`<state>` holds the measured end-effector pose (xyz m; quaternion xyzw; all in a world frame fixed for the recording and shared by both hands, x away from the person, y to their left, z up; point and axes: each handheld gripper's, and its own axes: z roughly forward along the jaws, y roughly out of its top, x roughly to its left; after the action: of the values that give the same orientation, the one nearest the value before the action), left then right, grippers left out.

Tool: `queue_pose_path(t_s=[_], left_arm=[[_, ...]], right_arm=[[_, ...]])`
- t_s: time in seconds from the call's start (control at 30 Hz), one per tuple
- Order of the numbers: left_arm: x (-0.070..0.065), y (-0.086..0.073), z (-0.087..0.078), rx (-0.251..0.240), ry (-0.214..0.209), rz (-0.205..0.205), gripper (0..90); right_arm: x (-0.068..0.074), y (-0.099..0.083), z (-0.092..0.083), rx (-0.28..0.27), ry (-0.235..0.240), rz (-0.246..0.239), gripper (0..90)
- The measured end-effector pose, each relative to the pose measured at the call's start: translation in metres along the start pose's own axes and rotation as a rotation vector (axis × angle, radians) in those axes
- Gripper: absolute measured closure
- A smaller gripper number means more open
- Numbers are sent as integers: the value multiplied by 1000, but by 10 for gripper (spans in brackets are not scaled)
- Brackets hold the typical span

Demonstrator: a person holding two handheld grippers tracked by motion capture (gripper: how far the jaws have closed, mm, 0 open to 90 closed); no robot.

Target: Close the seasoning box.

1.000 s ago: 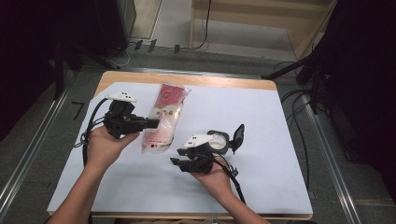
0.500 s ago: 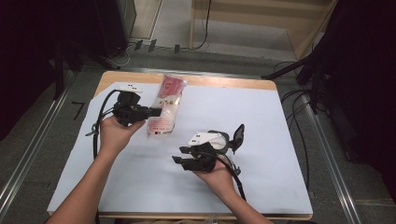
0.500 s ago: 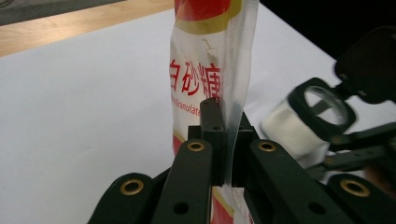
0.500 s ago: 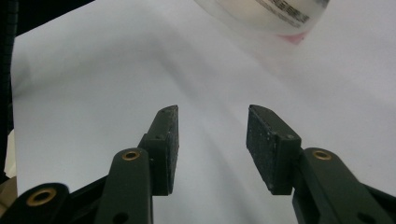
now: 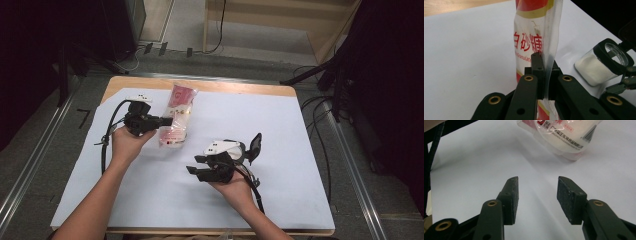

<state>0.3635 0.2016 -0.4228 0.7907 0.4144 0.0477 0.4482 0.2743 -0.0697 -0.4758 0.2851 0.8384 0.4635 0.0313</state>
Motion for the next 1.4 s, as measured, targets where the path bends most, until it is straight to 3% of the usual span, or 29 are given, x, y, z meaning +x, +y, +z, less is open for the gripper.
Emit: queue_pose_path(t_s=[0.33,0.37,0.4,0.43,0.5,0.6,0.77,0.9,1.07,1.1,1.4], left_arm=[[-2,-13,-9,15,-26,8,896],[-2,-16,-10,40,-54,20,896],[-2,-16,-10,40,-54,20,894],[-5,-21,-13,54,-59,54,892],[-7,-25,-16,59,-44,59,886],[-5,-30,-19,58,-52,32,878],[-4,-36,-24,65,-53,21,862],[-6,-41,-26,67,-48,44,852],[-6,-44,-29,70,-54,41,827],[-6,-45,-30,64,-72,24,786],[-6,-47,-36,42,-79,9,677]], right_arm=[[0,1,-9,-14,12,-4,527],[0,1,-10,-12,10,-3,527],[0,1,-10,-12,10,-3,527],[-1,1,-11,-10,11,-1,527],[-1,1,-12,-8,10,-1,527],[-1,1,-12,-8,14,-5,527],[0,1,-12,-9,18,-13,528],[0,1,-13,-11,15,-15,528],[0,1,-14,-7,12,-15,528],[1,0,-13,-5,13,-20,528],[2,-1,-11,5,17,-22,529]])
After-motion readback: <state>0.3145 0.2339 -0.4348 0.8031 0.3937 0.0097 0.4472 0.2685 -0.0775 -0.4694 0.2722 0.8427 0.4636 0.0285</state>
